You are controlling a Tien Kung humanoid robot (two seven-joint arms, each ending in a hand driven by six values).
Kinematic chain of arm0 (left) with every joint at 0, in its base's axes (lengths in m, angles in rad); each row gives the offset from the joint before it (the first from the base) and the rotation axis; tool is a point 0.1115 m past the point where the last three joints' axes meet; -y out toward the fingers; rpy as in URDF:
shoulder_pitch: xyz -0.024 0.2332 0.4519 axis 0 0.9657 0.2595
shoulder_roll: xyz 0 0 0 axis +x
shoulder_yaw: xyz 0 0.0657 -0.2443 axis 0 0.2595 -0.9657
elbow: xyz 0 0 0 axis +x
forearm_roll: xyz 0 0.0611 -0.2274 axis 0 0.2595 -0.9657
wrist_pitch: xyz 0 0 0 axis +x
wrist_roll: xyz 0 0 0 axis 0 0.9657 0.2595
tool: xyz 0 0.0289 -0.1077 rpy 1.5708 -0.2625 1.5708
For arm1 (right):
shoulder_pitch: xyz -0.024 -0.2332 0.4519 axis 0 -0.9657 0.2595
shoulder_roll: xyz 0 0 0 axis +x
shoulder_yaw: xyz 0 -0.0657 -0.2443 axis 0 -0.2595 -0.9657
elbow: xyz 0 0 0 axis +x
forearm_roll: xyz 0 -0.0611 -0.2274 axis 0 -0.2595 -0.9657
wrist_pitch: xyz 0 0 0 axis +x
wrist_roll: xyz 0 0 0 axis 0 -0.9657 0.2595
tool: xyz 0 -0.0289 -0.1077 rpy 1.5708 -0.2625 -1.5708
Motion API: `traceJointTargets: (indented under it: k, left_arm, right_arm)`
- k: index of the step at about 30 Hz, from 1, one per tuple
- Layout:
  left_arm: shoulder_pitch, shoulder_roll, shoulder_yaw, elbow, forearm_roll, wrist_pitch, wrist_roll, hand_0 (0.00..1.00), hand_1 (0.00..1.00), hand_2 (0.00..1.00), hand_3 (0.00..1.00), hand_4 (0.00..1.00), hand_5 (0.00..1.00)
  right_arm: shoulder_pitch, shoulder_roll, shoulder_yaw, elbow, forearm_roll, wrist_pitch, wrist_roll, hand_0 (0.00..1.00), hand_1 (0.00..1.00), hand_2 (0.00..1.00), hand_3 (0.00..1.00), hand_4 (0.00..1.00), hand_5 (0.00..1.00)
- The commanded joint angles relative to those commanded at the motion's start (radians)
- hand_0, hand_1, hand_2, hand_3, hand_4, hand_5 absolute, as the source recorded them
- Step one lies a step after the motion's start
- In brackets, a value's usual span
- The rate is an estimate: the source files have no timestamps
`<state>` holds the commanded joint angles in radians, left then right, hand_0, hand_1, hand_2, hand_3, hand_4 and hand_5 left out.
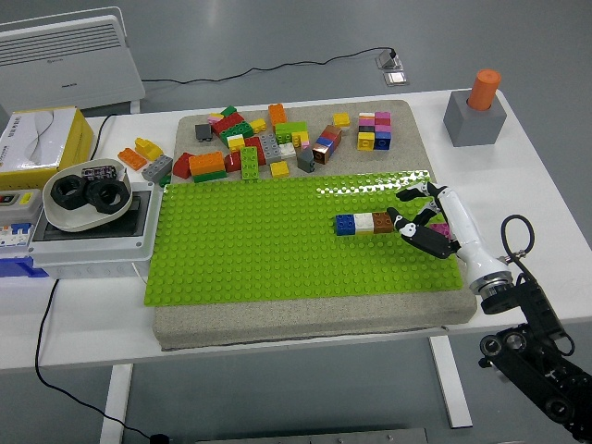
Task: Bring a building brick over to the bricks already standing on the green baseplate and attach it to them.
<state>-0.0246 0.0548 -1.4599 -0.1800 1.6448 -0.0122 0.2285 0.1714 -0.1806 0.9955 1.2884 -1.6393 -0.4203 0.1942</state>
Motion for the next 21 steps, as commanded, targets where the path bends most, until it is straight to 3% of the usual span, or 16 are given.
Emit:
traceJointTargets:
  k: [14, 21]
  left_arm:
    - [0.034, 0.002, 0.048, 0.0, -0.079, 0.012, -0.004, 0.751, 0.604, 0.66, 0.751, 0.704, 0.758]
    - [0.056, -0.005, 0.047, 0.0, -0.112, 0.027, -0.014, 0.749, 0.604, 0.652, 0.744, 0.691, 0.745]
  right_arm:
    - [-0.016, 0.005, 0.013, 0.016, -0.008, -0.005, 0.003, 0.396, 0.349, 0.619, 0.584, 0.69, 0.43]
    - [-0.015, -0.014, 0.012, 0.025, -0.002, -0.006, 0.001, 0.396, 0.35, 0.62, 0.588, 0.689, 0.43]
